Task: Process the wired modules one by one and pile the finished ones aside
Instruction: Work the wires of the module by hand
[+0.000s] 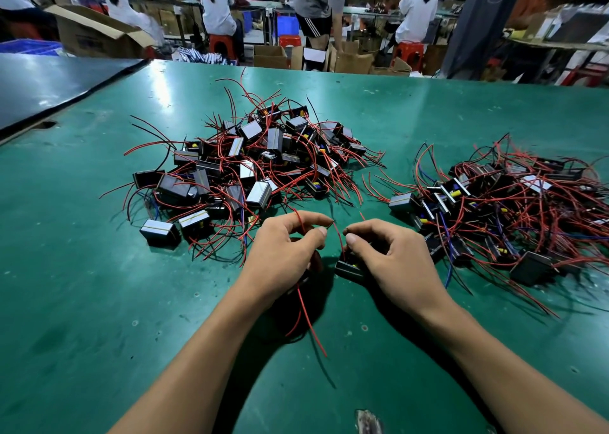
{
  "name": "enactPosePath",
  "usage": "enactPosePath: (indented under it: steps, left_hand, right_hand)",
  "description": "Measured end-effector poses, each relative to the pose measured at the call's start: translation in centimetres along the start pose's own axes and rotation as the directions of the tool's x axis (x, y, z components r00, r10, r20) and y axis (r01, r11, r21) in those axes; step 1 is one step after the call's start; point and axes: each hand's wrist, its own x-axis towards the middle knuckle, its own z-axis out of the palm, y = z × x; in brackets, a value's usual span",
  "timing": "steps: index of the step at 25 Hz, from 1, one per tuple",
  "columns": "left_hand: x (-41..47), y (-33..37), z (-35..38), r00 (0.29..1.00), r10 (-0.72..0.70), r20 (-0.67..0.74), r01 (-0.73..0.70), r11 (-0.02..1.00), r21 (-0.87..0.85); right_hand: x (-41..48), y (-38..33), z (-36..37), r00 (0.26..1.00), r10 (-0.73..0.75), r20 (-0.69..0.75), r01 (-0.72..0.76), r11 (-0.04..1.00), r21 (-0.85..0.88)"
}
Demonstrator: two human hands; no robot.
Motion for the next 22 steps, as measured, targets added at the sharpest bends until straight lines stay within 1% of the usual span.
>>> enactPosePath:
  steps: [4, 7, 11, 15, 19, 22]
  left_hand:
    - [-0.1, 0.21, 0.01, 0.999, -0.003, 0.034, 0.004, 1.0, -0.024]
    - [-0.03, 0.22, 0.12, 0.999, -0.008, 0.045, 0.009, 1.0, -0.024]
    - [-0.17, 0.19, 0.11, 0.994, -0.02, 0.106, 0.025, 0.999, -0.047]
    - [-0.21, 0.21, 0.06, 0.991, -0.02, 0.131, 0.028, 0.998, -0.061]
    - [-0.24, 0.25, -0.03, 0.991, -0.019, 0.129, 0.024, 0.999, -0.038]
    - [-0.33, 0.28, -0.05, 0.991, -0.028, 0.131, 0.032, 0.999, -0.036]
  right_hand:
    - [0.12, 0.05, -0.14, 0.998, 0.046, -0.034, -0.045, 0.999, 0.015]
    - [-0.11, -0.25, -0.04, 1.0, 0.002, -0.013, -0.001, 0.999, 0.046]
    - [-0.28, -0.42, 0.14, 0.999, -0.036, 0.026, 0.035, 0.999, 0.035]
    - [-0.2, -0.26, -0.02, 0.999, -0.004, 0.044, 0.0, 0.996, 0.09]
    - [-0.22, -0.23, -0.07, 0.993, 0.051, 0.102, -0.072, 0.975, 0.212]
    - [-0.2, -0.24, -0.09, 0.991, 0.05, 0.12, -0.076, 0.972, 0.222]
